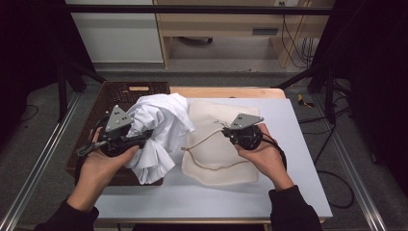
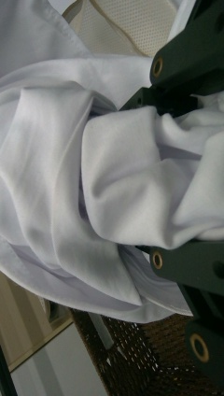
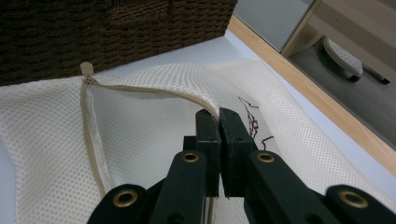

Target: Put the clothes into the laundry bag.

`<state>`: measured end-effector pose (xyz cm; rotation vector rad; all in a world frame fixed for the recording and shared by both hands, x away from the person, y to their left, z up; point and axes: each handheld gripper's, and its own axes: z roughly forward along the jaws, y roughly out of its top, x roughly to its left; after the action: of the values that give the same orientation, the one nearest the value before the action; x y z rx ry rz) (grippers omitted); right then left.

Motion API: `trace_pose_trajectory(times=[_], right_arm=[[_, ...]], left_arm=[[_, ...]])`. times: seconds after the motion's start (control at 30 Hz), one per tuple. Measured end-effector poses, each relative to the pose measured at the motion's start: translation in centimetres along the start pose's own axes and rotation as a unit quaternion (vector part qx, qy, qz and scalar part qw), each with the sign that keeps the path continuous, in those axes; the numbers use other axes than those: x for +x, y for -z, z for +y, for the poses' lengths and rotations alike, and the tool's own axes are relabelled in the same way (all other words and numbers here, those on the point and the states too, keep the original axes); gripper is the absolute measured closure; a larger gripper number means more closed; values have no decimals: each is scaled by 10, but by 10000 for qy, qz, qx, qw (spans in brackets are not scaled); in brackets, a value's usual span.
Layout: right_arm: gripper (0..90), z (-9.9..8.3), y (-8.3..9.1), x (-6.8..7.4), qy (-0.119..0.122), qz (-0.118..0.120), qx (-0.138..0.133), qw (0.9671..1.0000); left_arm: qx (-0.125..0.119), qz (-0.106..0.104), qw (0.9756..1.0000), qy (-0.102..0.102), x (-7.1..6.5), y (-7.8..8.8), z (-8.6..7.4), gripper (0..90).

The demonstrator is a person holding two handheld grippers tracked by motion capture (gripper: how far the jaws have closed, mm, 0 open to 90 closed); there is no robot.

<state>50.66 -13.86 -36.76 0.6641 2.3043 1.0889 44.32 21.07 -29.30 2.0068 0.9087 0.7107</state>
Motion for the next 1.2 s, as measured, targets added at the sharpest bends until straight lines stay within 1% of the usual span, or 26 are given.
trace_pose_trajectory(times=[0.1,0.13,0.2,0.23,0.27,0.33,0.4,0.47,0.5,0.57,0.63,0.67,0.7,0.73,0.77,0.8,0.87,0.9,0.93,0.97,1.0,1.03,1.07,1.1,1.13,1.2], right_arm=[[878,0,0,0,-10,20,-18,10000],[878,0,1,-1,-22,23,-20,10000],[878,0,1,-1,-32,27,-22,10000],[878,-1,1,-2,-75,34,-32,10000],[878,-1,1,-2,-75,34,-32,10000],[879,-2,1,-4,-162,79,-61,9998],[879,-2,1,-5,-204,96,-63,9997],[879,-2,0,-6,-226,110,-65,9997],[879,-1,0,-7,-291,141,-67,9995],[879,-1,0,-8,-357,178,-90,9992],[879,0,0,-9,-366,202,-81,9991],[879,1,1,-12,-427,230,-64,9988],[879,1,0,-13,-437,248,-65,9987],[879,2,1,-15,-454,264,-55,9986],[879,3,1,-17,-470,278,-51,9985],[879,3,1,-17,-470,278,-51,9985],[879,7,2,-21,-514,302,-20,9982],[879,7,2,-21,-514,302,-20,9982],[879,9,2,-23,-549,341,-4,9979],[879,10,2,-25,-554,354,3,9978],[879,10,2,-25,-554,354,3,9978],[879,11,2,-26,-584,375,20,9976],[879,12,1,-27,-612,402,23,9973],[879,12,1,-27,-612,402,23,9973],[879,12,0,-28,-633,432,53,9970],[879,12,-1,-30,-650,452,83,9968]], left_arm=[[17,-50,10000,-46,-4,0,-1,537],[24,-103,9999,-81,-8,0,-2,536],[13,-128,9999,-93,-11,0,-2,536],[19,-182,9997,-142,-15,1,-3,536],[19,-182,9997,-142,-15,1,-3,536],[32,-253,9995,-205,-21,1,-5,537],[46,-289,9992,-283,-25,1,-5,537],[59,-304,9990,-309,-27,1,-6,537],[115,-342,9987,-373,-31,-1,-6,537],[124,-357,9986,-383,-33,-2,-7,537],[111,-418,9983,-388,-36,-2,-7,537],[105,-476,9979,-430,-41,-3,-6,537],[105,-476,9979,-430,-41,-3,-6,537],[69,-511,9973,-515,-45,-3,-4,537],[57,-531,9971,-547,-47,-2,-3,537],[57,-531,9971,-547,-47,-2,-3,536],[-9,-626,9963,-591,-56,0,-1,536],[-9,-626,9963,-591,-56,0,-1,536],[-24,-760,9953,-607,-64,1,1,536],[-50,-804,9948,-625,-68,1,2,536],[-50,-804,9948,-625,-68,1,2,536],[-40,-842,9940,-699,-71,1,2,536],[-24,-924,9926,-783,-78,0,3,536],[-24,-924,9926,-783,-78,0,3,536],[-7,-986,9917,-824,-84,-4,2,536],[-2,-1059,9912,-799,-89,-9,0,536]])
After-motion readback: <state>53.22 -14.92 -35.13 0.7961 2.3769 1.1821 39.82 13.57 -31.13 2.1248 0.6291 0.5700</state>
